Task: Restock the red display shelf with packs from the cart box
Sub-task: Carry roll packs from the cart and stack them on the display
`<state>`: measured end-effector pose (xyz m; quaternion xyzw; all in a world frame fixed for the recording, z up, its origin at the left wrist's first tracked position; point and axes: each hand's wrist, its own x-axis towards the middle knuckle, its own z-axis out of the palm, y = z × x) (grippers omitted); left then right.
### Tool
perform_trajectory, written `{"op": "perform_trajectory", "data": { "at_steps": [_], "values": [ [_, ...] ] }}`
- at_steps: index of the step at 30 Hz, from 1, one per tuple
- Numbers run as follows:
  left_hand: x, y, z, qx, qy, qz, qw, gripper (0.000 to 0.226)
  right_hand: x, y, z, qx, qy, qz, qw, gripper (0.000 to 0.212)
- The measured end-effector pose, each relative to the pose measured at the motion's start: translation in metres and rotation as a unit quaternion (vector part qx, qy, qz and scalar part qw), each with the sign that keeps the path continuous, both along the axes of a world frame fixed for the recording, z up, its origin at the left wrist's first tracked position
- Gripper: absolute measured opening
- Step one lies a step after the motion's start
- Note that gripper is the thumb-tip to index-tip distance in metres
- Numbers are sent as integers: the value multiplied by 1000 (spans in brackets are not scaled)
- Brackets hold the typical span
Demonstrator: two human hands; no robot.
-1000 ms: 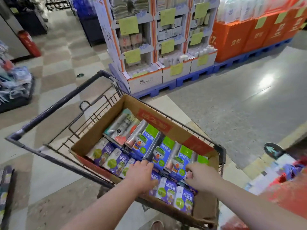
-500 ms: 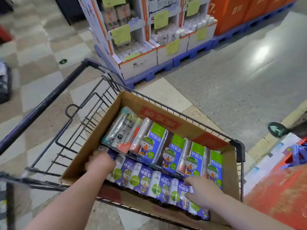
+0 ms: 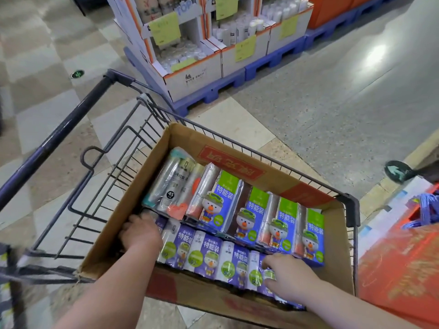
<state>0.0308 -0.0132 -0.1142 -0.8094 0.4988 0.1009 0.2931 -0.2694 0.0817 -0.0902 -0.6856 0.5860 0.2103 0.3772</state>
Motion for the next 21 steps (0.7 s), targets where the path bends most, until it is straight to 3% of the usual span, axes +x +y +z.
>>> {"op": "perform_trajectory", "data": {
  "at_steps": [5, 11, 15, 18, 21],
  "values": [
    [2, 0, -2, 0, 49, 8, 999, 38, 1, 0, -1, 0, -10, -6, 1000, 41],
    [9, -1, 6, -6, 114, 83, 990, 67, 0, -1, 2, -4, -20, -8, 1000, 39],
    [10, -2, 21, -19, 140, 97, 985, 48, 6, -8, 5, -12, -30, -15, 999, 40],
    [8, -2, 31, -61, 189, 148, 969, 43, 14, -13, 6, -21, -48, -22, 998, 40],
    [8, -6, 37, -85, 286, 243, 923, 50, 20, -17, 7, -18, -60, -28, 998, 41]
  ]
}}
